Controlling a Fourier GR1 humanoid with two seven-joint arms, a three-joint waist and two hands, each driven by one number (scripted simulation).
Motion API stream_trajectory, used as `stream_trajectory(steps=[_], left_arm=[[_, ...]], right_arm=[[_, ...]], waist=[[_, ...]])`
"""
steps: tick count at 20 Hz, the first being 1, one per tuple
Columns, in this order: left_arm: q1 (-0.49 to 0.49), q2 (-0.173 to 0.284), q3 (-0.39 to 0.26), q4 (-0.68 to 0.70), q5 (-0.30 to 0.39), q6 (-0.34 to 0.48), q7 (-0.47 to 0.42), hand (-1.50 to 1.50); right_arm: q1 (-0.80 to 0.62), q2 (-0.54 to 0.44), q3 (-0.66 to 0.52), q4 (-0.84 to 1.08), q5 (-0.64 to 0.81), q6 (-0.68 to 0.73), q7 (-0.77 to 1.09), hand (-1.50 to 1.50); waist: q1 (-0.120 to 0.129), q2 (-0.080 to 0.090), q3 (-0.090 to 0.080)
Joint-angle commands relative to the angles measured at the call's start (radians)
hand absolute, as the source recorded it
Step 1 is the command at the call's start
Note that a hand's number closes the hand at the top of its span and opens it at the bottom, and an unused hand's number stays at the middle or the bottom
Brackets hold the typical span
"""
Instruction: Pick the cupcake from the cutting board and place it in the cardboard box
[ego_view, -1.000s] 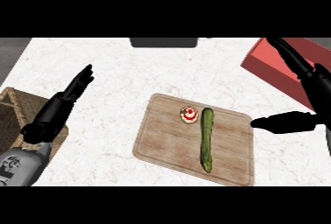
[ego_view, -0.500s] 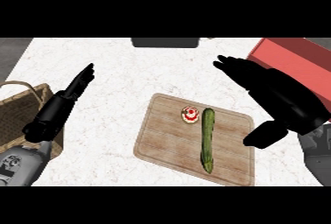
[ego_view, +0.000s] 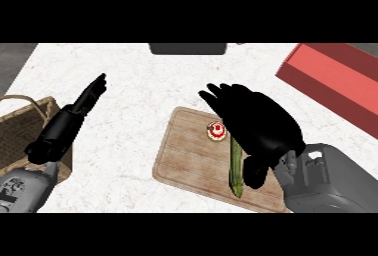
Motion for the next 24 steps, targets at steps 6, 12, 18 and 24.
stream_trajectory(steps=[6, 12, 18, 24], left_arm=[[-0.001, -0.038, 0.028, -0.018, -0.022, -0.04, 0.046, 0.0], [0.035, -0.041, 0.065, 0.053, -0.058, -0.049, -0.056, 0.0], [0.032, -0.092, 0.059, -0.067, -0.095, -0.046, 0.064, 0.0], [0.013, -0.087, 0.113, -0.019, -0.095, -0.096, 0.052, 0.0]], right_arm=[[-0.03, 0.153, -0.01, 0.13, 0.051, 0.089, 0.103, -1.5], [0.044, 0.197, 0.084, 0.08, 0.16, 0.07, 0.175, -1.5], [0.084, 0.235, 0.069, 0.201, 0.312, -0.005, 0.028, -1.5], [0.034, 0.235, -0.009, 0.241, 0.346, 0.101, 0.018, -1.5]], waist=[[-0.005, 0.003, -0.001], [-0.012, 0.003, -0.002], [-0.004, 0.003, -0.001], [-0.008, 0.003, -0.001]])
